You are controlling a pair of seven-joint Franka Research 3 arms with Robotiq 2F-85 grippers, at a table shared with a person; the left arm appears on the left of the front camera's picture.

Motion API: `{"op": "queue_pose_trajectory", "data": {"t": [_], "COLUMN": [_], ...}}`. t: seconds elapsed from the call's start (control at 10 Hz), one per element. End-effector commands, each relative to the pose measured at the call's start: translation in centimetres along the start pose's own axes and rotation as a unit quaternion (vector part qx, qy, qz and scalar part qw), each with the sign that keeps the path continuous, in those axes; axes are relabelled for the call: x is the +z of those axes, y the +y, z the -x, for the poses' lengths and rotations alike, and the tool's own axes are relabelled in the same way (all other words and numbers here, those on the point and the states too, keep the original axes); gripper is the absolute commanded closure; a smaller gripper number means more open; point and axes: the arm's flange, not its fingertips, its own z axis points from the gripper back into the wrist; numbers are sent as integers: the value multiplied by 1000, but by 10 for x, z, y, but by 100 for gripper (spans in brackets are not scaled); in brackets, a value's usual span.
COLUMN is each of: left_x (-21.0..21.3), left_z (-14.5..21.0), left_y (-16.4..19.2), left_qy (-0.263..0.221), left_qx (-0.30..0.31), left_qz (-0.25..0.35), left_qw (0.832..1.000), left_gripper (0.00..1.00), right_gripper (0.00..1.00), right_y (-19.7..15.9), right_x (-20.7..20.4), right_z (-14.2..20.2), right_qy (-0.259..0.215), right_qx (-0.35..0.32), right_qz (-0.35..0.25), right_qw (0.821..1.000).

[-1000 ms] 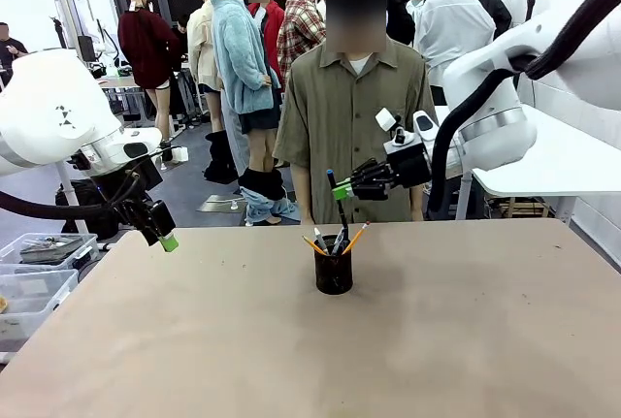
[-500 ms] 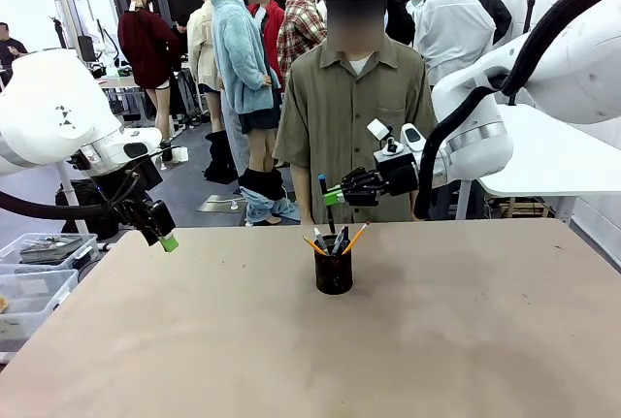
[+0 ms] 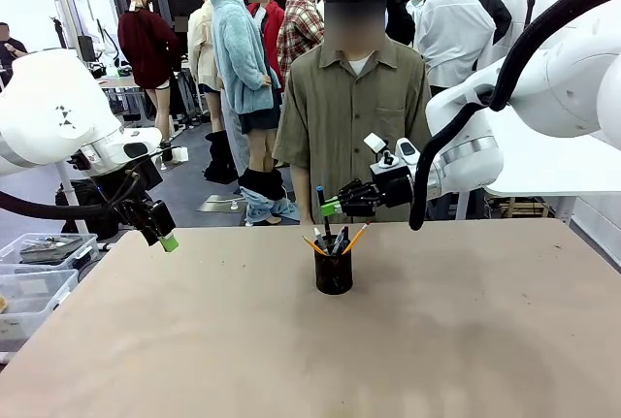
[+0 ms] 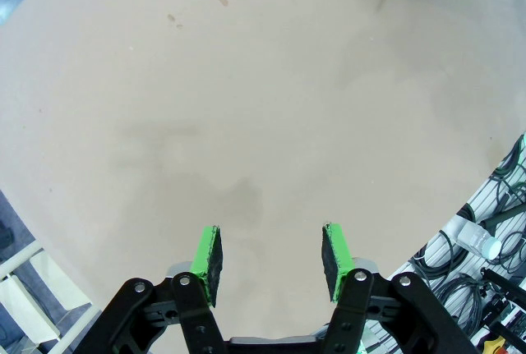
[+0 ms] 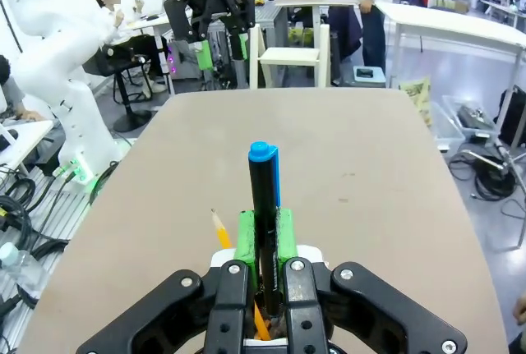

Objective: Place the pens into the pen holder.
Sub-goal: Pick up a writing instrument from the table and place it into the Pen holder.

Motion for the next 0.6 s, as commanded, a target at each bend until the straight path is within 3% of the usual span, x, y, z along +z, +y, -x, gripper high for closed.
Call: {"op": "queue_pose_trajectory", "data": {"t": [0.0, 0.2, 0.3, 0.4, 0.5], "left_x": [1, 1, 1, 1, 1], "left_z": [1, 1, 1, 1, 1], "left_y": [1, 1, 1, 1, 1], "left_qy": [3, 3, 3, 3, 3], "left_qx": [0, 0, 0, 0, 0], "left_qz": [-5, -5, -5, -5, -5], "left_qw": [1000, 1000, 1000, 1000, 1000], "left_gripper": [36, 36, 36, 36, 36], "right_gripper": [100, 100, 94, 81, 61], "right_y": [-3, -2, -3, -3, -3], "right_x": [-1, -2, -2, -2, -1], "right_z": [1, 4, 6, 7, 8], "right_qy": [-6, 8, 9, 12, 13], "right_qx": [-12, -16, -19, -23, -25], "right_qz": [-19, -14, -13, -14, -12], "right_qw": [1000, 1000, 1000, 1000, 1000]}}
